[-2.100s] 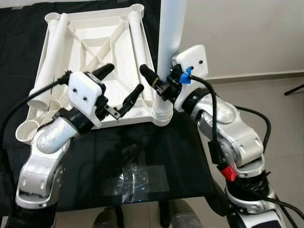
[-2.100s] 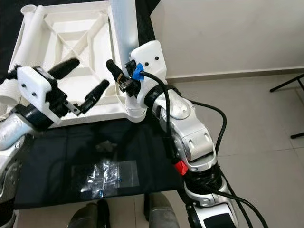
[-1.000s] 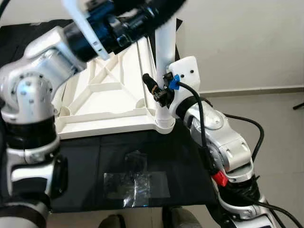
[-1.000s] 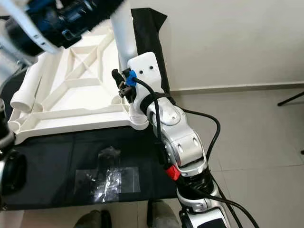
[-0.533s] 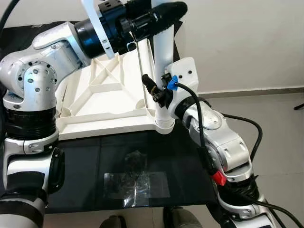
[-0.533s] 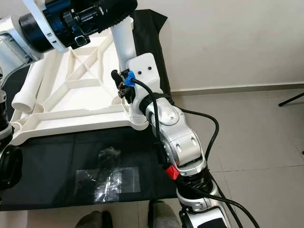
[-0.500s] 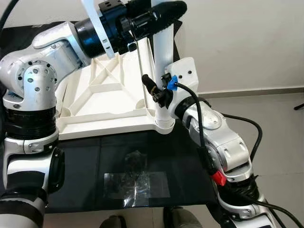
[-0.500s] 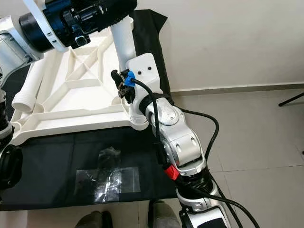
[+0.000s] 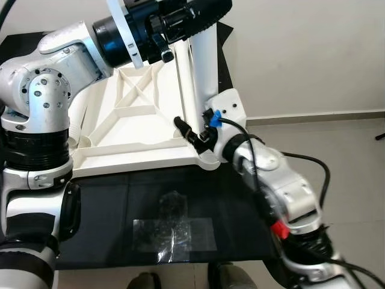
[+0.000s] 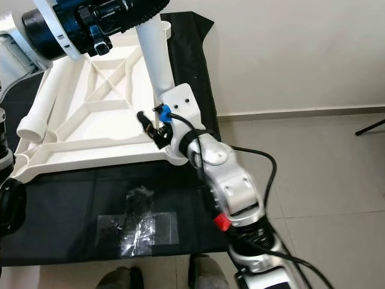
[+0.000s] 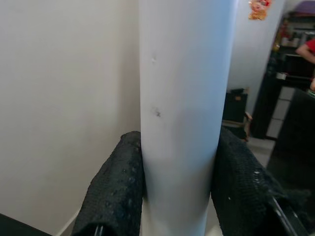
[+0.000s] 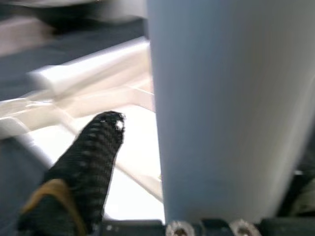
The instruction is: Building children table
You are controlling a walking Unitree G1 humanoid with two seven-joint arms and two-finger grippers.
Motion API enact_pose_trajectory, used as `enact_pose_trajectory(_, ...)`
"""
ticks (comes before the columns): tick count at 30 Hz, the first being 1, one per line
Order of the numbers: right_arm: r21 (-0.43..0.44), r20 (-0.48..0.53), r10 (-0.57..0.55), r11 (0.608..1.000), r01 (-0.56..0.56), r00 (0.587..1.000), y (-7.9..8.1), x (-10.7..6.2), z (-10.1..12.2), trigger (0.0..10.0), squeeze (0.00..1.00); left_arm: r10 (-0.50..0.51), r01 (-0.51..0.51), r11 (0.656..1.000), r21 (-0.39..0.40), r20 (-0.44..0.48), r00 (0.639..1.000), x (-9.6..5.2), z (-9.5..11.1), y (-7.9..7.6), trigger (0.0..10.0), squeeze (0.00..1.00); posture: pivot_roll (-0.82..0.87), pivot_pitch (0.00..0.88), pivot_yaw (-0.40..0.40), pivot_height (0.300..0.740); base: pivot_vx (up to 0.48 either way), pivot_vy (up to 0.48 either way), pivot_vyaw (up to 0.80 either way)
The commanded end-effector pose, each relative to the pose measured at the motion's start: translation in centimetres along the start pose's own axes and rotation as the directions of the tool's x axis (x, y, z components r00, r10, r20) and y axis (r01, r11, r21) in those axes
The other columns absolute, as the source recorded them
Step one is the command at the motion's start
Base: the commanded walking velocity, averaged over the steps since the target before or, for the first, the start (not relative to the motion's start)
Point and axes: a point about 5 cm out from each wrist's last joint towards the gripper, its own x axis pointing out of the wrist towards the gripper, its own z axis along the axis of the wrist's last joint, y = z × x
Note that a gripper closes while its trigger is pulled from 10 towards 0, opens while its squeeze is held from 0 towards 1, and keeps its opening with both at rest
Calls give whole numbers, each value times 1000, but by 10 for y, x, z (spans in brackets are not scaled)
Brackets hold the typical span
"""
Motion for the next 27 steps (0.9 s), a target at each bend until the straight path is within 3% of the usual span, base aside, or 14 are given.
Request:
enact_pose_trajectory(1, -11, 115, 189, 982, -189, 975, 2, -10, 16, 10000, 1000, -20, 20, 1000, 19, -24, 1000, 0, 1, -3, 0, 0, -57, 178, 28, 740, 0, 0, 0)
enact_pose_trajectory(2, -46, 138, 272, 962, -268, 952, -12, -21, 24, 10000, 1000, -31, 31, 999, 20, -23, 999, 0, 2, -5, 0, 0, -54, 179, 28, 740, 0, 0, 0)
enact_pose_trajectory(3, -46, 138, 272, 962, -268, 952, -12, -21, 24, 10000, 1000, -31, 31, 999, 20, -23, 999, 0, 2, -5, 0, 0, -54, 179, 28, 740, 0, 0, 0)
enact_pose_trajectory(5, -85, 142, 358, 933, -348, 923, -28, -32, 31, 10000, 1000, -44, 44, 999, 21, -21, 999, 0, 2, -7, 0, 0, -50, 179, 24, 740, 0, 0, 0)
enact_pose_trajectory(10, -108, 119, 414, 909, -403, 902, -34, -35, 32, 10000, 1000, -50, 50, 998, 22, -21, 999, 0, 3, -8, 0, 0, -46, 182, 25, 740, 0, 0, 0)
enact_pose_trajectory(12, -148, 29, 563, 820, -553, 826, -44, -30, 33, 10000, 0, -67, 68, 997, 24, -27, 997, 1, 3, -12, 0, 0, -27, 184, 22, 740, 0, 0, 0)
enact_pose_trajectory(13, -148, 29, 563, 820, -553, 826, -44, -30, 33, 10000, 0, -67, 68, 997, 24, -27, 997, 1, 3, -12, 0, 0, -27, 184, 22, 740, 0, 0, 0)
enact_pose_trajectory(15, -162, -17, 630, 765, -624, 777, -52, -24, 36, 10000, 0, -82, 83, 996, 27, -38, 996, 2, 3, -15, 0, 0, -15, 187, 22, 740, 0, 0, 0)
enact_pose_trajectory(19, -187, -31, 651, 742, -644, 759, -64, -18, 42, 10000, 0, -104, 106, 994, 35, -52, 993, 4, 4, -18, 0, 0, -5, 191, 23, 740, 0, 0, 0)
enact_pose_trajectory(25, -190, -31, 655, 738, -647, 755, -68, -17, 44, 10000, 0, -113, 115, 993, 36, -54, 992, 4, 4, -19, 0, 0, -2, 193, 22, 740, 0, 0, 0)
enact_pose_trajectory(26, -203, -36, 675, 717, -667, 737, -71, -15, 47, 3647, 0, -131, 133, 990, 38, -60, 990, 5, 5, -23, 0, 0, 4, 200, 25, 740, 0, 0, 0)
enact_pose_trajectory(27, -214, -44, 696, 695, -687, 717, -74, -13, 49, 0, 0, -144, 146, 988, 38, -64, 988, 6, 5, -25, 0, 0, 4, 201, 26, 740, 0, 0, 0)
